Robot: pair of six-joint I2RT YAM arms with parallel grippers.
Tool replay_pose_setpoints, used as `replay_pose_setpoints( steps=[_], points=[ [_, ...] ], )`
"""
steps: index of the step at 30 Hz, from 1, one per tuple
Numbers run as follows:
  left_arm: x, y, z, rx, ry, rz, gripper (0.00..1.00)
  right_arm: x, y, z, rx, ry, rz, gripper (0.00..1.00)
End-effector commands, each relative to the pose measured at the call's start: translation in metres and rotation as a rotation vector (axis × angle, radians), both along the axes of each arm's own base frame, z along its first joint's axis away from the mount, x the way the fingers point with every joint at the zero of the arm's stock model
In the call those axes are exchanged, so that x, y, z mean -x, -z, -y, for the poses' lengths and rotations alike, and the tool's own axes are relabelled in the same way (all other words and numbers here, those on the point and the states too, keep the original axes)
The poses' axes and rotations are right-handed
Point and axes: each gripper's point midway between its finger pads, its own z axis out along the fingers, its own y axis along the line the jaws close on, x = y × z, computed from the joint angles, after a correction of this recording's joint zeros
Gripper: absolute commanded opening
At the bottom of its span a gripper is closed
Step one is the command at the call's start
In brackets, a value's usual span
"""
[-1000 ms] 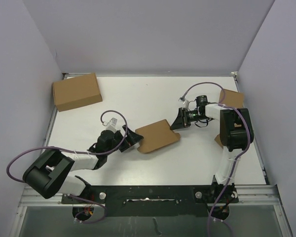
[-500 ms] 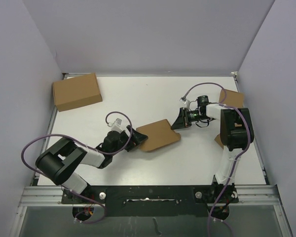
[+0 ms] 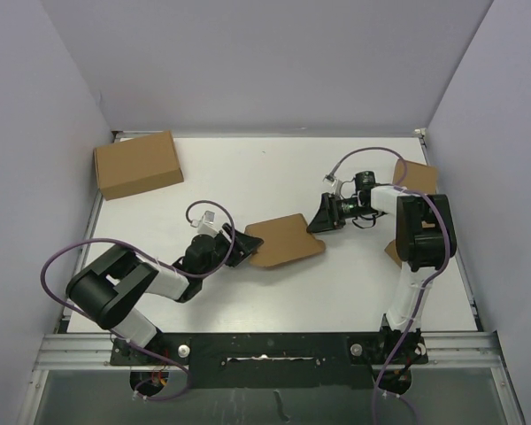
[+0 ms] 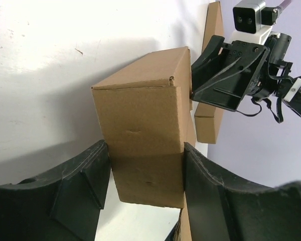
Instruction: Fold the paper box
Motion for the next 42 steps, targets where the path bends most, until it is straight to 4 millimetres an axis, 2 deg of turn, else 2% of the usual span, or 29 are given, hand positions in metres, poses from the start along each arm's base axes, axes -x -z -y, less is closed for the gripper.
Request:
replay_pose_setpoints(
  steps=[1,6,11,12,14,15,17,20,28,30,37,42],
  points=[
    [-0.014,-0.043,0.01,0.116,-0.019,0.099,0.41,-0.013,-0.045,0.005,0.001,-0.016,0.179,0.49],
    [-0.014,-0.048,0.006,0.12,-0.049,0.032,0.41,-0.014,-0.097,0.015,0.038,-0.05,0.422,0.54],
    [-0.016,-0.051,-0.002,0.123,-0.11,-0.117,0.41,0.007,-0.147,0.01,0.059,-0.173,0.805,0.66],
    [-0.017,-0.052,-0.004,0.119,-0.118,-0.145,0.41,0.014,-0.153,0.006,0.057,-0.217,0.902,0.73],
    [-0.016,-0.054,-0.006,0.11,-0.121,-0.212,0.41,0.033,-0.166,-0.006,0.062,-0.319,1.151,0.95],
    [-0.014,-0.052,-0.008,0.096,-0.12,-0.257,0.41,0.043,-0.16,-0.012,0.057,-0.373,1.26,0.99],
    [-0.015,-0.058,-0.008,0.099,-0.109,-0.304,0.41,0.058,-0.159,-0.024,0.034,-0.461,1.431,0.98],
    [-0.014,-0.066,-0.012,0.098,-0.104,-0.346,0.41,0.068,-0.152,-0.033,0.044,-0.565,1.47,0.98],
    [-0.017,-0.076,-0.009,0.142,-0.085,-0.4,0.41,0.048,-0.13,-0.048,0.294,-0.682,1.623,0.98],
    [-0.017,-0.077,-0.005,0.156,-0.079,-0.42,0.41,0.05,-0.12,-0.06,0.327,-0.726,1.66,0.98],
    [-0.02,-0.077,-0.002,0.195,-0.092,-0.452,0.41,0.059,-0.092,-0.078,0.37,-0.789,1.687,0.98],
    [-0.02,-0.079,-0.001,0.209,-0.088,-0.457,0.41,0.039,-0.089,-0.082,0.51,-0.717,1.746,1.0]
  ],
)
